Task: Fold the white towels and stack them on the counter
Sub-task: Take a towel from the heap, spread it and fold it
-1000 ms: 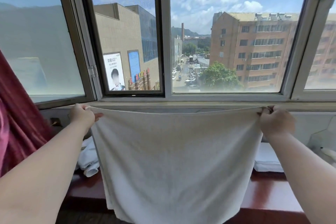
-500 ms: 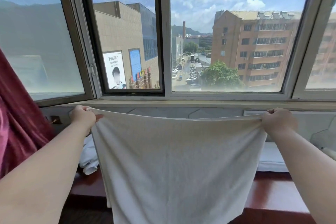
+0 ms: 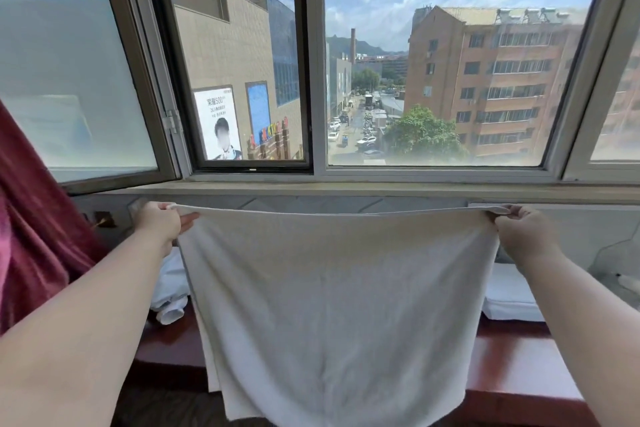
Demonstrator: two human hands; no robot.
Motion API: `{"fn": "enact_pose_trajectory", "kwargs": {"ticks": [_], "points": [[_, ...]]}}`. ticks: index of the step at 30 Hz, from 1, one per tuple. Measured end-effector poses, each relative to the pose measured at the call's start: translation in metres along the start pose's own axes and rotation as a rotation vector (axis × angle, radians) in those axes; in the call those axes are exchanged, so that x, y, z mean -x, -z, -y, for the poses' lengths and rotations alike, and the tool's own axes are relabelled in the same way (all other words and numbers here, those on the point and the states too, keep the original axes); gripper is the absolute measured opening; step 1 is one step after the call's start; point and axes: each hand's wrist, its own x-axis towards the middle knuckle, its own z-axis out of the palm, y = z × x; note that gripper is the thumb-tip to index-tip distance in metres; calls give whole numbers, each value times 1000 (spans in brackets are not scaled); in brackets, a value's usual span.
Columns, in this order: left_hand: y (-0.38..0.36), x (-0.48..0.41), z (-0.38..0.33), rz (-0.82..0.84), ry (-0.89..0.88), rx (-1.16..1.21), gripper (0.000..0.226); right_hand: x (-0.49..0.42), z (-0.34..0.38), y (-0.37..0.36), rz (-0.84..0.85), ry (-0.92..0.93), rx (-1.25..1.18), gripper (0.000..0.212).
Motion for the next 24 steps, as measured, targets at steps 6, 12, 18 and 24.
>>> {"fn": "enact_pose_trajectory", "kwargs": {"ticks": [6,12,18,24], "points": [[-2,-12,26,28,27,-99,17,-5,-20,-22,48,23,177,20],[-13,-37,72,81,116,-258,9,-27,-57,-56,83,-113,307,15],[-35,-81,150,93,276,-357,17,-49,-110,-111,130,-227,428,17],[-91,-158,196,10,237,-338,11,-96,-127,-190,165,-179,578,22]]}}
